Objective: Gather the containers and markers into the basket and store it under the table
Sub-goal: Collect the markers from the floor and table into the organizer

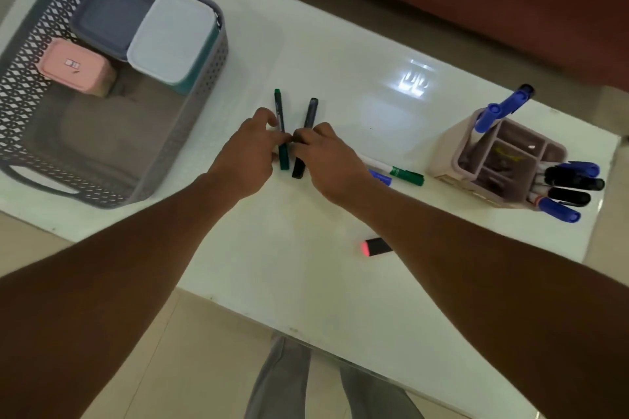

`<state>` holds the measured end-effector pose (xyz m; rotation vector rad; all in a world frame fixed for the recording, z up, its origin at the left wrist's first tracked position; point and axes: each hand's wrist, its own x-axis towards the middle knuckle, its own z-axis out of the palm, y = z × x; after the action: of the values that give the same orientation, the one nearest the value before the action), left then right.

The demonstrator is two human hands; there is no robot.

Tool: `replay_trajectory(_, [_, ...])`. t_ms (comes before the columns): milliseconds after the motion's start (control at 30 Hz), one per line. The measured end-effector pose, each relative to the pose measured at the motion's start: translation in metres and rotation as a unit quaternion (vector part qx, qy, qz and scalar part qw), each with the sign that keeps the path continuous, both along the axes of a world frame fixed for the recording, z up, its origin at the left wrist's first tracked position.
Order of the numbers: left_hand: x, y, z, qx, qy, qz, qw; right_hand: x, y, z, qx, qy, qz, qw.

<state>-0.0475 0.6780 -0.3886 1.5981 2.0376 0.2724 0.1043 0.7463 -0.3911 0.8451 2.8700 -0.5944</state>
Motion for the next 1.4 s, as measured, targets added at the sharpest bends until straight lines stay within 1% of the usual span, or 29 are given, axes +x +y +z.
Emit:
replay_trajectory(100, [-0.009,0.002,-0.002,0.006,-0.005,-0.009,1.0,0.004,0.006,0.0,0.003,0.015,0.036,0.999])
replay_trajectory(167, [-0.012,-0.002,-0.001,0.027,0.007,-0.021,0.999,0.005,0.007,0.002,-0.007,0.045,0.038,0.998])
replay_trajectory(233, [-0.009,-0.006,0.004,0.072,0.032,-0.037,0.996,0.005,0.008,0.007,-0.022,0.089,0.023,0.996])
replay_trajectory(300, [0.001,-0.007,0.015,0.123,0.034,-0.02,0.992,0.008,0.006,0.018,-0.048,0.159,-0.029,0.986])
replay_trajectory(333, [0.008,-0.005,0.023,0.151,0.024,-0.001,0.988,0.011,0.005,0.027,-0.064,0.207,-0.082,0.973])
replay_trajectory(367, [0.017,-0.003,0.032,0.182,0.005,0.024,0.983,0.015,0.004,0.038,-0.079,0.256,-0.144,0.953])
replay_trajectory(433, [0.045,0.004,0.055,0.245,-0.061,0.075,0.965,0.031,0.005,0.065,-0.102,0.325,-0.249,0.906])
replay_trajectory(467, [0.061,0.009,0.068,0.268,-0.101,0.094,0.953,0.041,0.006,0.08,-0.112,0.346,-0.28,0.888])
replay_trajectory(533, [0.097,0.021,0.096,0.284,-0.197,0.123,0.93,0.064,0.011,0.105,-0.123,0.371,-0.317,0.864])
replay_trajectory(600, [0.134,0.036,0.118,0.282,-0.281,0.134,0.908,0.097,0.019,0.125,-0.103,0.366,-0.357,0.853])
replay_trajectory(667, [0.164,0.052,0.129,0.29,-0.307,0.123,0.898,0.129,0.026,0.138,-0.063,0.346,-0.39,0.851])
replay_trajectory(733, [0.187,0.067,0.132,0.296,-0.306,0.104,0.899,0.157,0.034,0.146,-0.046,0.321,-0.417,0.849])
replay_trajectory(833, [0.209,0.083,0.122,0.288,-0.3,0.082,0.906,0.183,0.044,0.145,-0.028,0.25,-0.444,0.86])
replay_trajectory(933, [0.218,0.087,0.103,0.273,-0.285,0.075,0.916,0.19,0.048,0.135,-0.05,0.22,-0.466,0.856])
replay_trajectory(1033, [0.222,0.083,0.085,0.254,-0.277,0.086,0.923,0.188,0.046,0.122,-0.06,0.182,-0.456,0.869])
replay_trajectory(1167, [0.221,0.08,0.071,0.23,-0.258,0.089,0.934,0.186,0.044,0.11,-0.077,0.18,-0.453,0.869])
replay_trajectory(1300, [0.223,0.076,0.063,0.185,-0.25,0.078,0.947,0.189,0.044,0.1,-0.089,0.119,-0.433,0.889])
replay_trajectory(1400, [0.225,0.073,0.057,0.174,-0.239,0.092,0.951,0.191,0.038,0.096,-0.093,0.115,-0.439,0.886])
